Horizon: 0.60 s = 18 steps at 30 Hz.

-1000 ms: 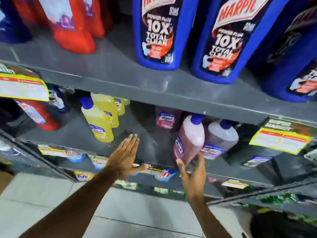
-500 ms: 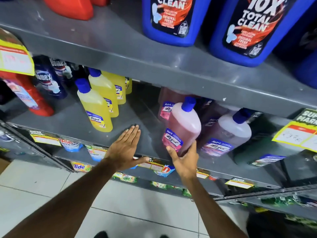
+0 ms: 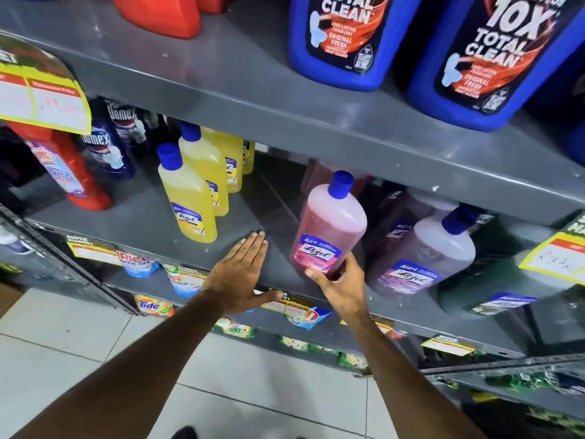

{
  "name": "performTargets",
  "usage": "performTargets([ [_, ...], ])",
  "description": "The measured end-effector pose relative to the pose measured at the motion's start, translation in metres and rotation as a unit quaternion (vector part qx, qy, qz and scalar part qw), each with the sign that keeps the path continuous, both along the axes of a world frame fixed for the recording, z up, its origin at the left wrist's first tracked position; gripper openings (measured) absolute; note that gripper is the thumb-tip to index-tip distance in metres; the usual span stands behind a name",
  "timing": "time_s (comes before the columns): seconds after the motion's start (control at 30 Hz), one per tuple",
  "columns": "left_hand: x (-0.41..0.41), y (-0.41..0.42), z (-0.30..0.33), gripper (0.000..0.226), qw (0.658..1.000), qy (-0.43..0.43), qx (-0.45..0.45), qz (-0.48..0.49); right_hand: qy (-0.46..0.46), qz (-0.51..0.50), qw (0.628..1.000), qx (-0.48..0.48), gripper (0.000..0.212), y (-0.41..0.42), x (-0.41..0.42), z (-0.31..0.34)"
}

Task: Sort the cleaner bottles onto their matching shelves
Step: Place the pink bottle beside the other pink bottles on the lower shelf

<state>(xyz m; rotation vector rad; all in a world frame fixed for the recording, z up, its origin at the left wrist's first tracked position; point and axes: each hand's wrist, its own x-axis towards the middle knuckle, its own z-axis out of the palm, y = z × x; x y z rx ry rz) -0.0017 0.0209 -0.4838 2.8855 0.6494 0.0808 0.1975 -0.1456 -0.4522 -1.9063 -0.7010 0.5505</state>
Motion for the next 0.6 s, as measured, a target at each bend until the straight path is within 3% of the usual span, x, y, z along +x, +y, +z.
performTargets([
  [0.6,0.0021,0.0007,-0.0001,0.124,1.000,0.007,0.004,-0.004,-0.002,0.024,1.000,-0.007,0.066,-0.0001,0.0093,-0.0068],
])
